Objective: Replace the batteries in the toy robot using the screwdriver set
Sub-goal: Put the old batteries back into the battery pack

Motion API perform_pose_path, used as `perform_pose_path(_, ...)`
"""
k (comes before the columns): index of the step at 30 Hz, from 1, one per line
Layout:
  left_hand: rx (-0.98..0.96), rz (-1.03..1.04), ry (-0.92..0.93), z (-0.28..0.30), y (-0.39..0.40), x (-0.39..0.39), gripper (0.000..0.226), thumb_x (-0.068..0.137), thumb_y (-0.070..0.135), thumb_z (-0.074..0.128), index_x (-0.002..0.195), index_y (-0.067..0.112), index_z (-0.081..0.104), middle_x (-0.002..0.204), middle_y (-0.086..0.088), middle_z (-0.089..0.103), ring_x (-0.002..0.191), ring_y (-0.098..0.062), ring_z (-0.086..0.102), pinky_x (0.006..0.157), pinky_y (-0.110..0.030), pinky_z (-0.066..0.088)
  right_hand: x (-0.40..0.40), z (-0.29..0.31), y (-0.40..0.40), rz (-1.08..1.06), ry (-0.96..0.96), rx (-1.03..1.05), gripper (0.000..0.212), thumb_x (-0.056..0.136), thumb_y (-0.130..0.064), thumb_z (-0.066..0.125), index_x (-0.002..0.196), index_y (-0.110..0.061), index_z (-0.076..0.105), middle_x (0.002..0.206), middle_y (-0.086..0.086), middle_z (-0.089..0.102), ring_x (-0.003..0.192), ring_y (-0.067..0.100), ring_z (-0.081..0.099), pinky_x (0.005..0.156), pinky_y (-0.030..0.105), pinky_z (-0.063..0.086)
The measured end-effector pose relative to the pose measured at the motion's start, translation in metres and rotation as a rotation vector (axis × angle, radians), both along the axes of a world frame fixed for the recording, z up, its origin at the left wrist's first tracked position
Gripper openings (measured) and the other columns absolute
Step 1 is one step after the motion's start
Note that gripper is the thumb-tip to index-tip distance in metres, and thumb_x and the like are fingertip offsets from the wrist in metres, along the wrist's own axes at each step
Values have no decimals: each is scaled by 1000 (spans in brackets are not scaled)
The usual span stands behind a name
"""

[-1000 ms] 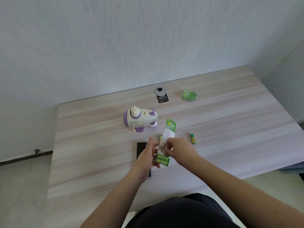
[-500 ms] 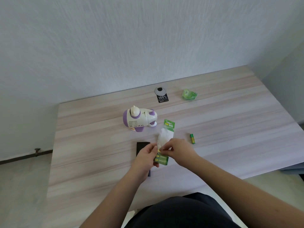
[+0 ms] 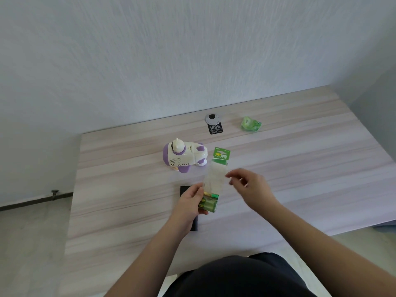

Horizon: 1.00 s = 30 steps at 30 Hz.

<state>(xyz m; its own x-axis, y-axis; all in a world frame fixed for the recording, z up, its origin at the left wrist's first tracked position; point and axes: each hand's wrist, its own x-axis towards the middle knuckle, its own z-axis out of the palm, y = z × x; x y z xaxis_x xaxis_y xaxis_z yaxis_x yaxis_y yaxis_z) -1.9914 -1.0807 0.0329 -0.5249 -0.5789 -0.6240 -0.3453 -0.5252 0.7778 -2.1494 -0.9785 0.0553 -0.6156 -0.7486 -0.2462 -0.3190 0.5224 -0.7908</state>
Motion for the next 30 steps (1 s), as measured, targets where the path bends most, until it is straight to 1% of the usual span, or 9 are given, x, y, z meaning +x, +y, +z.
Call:
perform_pose_path(4, 95, 78, 51, 1, 2, -5, 22, 103, 12, 44, 102, 20, 64, 86, -5, 66, 68, -18, 57, 54, -29, 46, -41, -14, 7, -217, 18, 46, 24, 96, -15, 48, 100, -28, 67, 84, -4, 68, 52, 5, 52, 45, 18, 36)
perform_pose_path(7, 143, 123, 47, -1, 3, -9, 21, 102, 12, 45, 107, 14, 65, 89, -9, 66, 69, -21, 58, 52, -29, 46, -70, -42, 11, -234, 24, 186, 23, 97, -21, 47, 116, -20, 60, 99, 2, 63, 66, 13, 53, 51, 25, 38)
perform_pose_path(10, 153, 105, 28, -4, 3, -15, 29, 103, 24, 44, 117, 7, 63, 89, -10, 65, 65, -17, 58, 52, -28, 45, -83, -74, 15, -177, 39, 393, 40, 96, -32, 52, 133, -16, 46, 122, 10, 53, 83, 20, 52, 69, 29, 42)
perform_pose_path(14, 214, 95, 31, 0, 6, -25, 39, 102, 36, 37, 112, 7, 63, 94, -11, 65, 60, -14, 53, 52, -28, 42, -81, -102, 17, -142, 2, 530, 56, 95, -37, 55, 141, -14, 35, 136, 16, 40, 98, 29, 57, 77, 36, 47)
perform_pose_path(17, 258, 93, 122, 4, 9, -27, 63, 100, 58, 24, 120, 10, 60, 105, -13, 67, 65, -15, 51, 55, -28, 39, -77, -112, 17, -105, 19, 560, 52, 95, -33, 57, 137, -12, 37, 132, 15, 41, 103, 32, 57, 76, 36, 46)
perform_pose_path(20, 249, 45, 201, 6, 13, -26, 68, 89, 65, 37, 126, 11, 57, 98, -8, 64, 65, -12, 50, 55, -26, 39, -76, -117, 21, -64, 63, 549, 36, 95, -20, 55, 129, -13, 43, 123, 12, 45, 97, 31, 57, 73, 36, 47)
perform_pose_path(23, 180, -30, 207, 6, 16, -25, 53, 84, 41, 63, 125, 8, 55, 88, -4, 57, 65, -10, 50, 57, -25, 40, -78, -121, 26, -43, 94, 565, 32, 93, -7, 49, 124, -15, 47, 118, 9, 48, 87, 27, 55, 68, 35, 47)
perform_pose_path(26, 150, -51, 212, 8, 20, -28, 44, 78, 25, 65, 120, 14, 57, 84, -1, 57, 66, -10, 50, 59, -24, 41, -81, -122, 31, -28, 54, 567, 29, 93, -12, 51, 121, -14, 50, 114, 7, 54, 84, 24, 54, 66, 32, 45)
perform_pose_path(30, 131, -54, 223, 10, 25, -33, 38, 74, 17, 68, 111, 18, 58, 78, 2, 56, 64, -8, 50, 60, -23, 41, -78, -119, 38, -107, -158, 411, 27, 94, -22, 56, 119, -12, 54, 93, 1, 61, 75, 18, 56, 57, 27, 42)
